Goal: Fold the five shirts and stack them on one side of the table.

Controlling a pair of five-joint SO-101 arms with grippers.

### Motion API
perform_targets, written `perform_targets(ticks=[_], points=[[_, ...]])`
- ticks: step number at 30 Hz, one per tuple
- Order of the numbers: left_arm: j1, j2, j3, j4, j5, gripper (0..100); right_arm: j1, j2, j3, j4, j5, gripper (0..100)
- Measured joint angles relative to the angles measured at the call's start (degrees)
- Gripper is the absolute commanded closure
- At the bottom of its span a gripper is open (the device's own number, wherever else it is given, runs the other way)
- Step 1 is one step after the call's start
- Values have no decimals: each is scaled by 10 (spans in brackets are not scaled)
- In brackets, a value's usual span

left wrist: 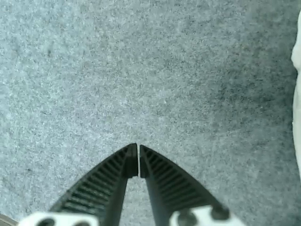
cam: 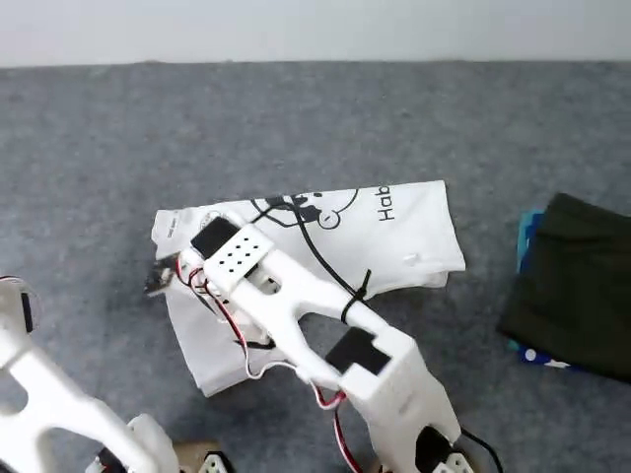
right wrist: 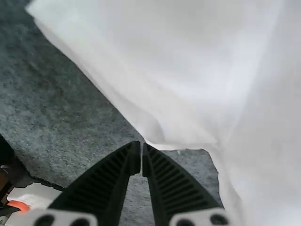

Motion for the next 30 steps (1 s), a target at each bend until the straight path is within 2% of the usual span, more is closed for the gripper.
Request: perform_targets(ticks=[5, 7, 11, 14, 17, 23, 26, 30], points=[[0, 0, 0, -4, 0, 986, -28, -58, 0, 0, 55, 729], [0, 0, 0, -5, 0, 986, -29, -66, 0, -2, 76, 745], [0, 0, 0, -9, 0, 986, -21, -62, 0, -54, 90, 850], [0, 0, 0, -9, 0, 986, -11, -22, 0, -97, 90, 932], [0, 0, 0, -9, 0, 986, -8, 29, 0, -98, 90, 976], [0, 0, 0, -9, 0, 986, -8, 80, 0, -3, 90, 976], [0, 0, 0, -9, 0, 986, -4, 82, 4, 0, 90, 972], [0, 0, 0, -12, 0, 986, -3, 77, 3, 0, 90, 894]])
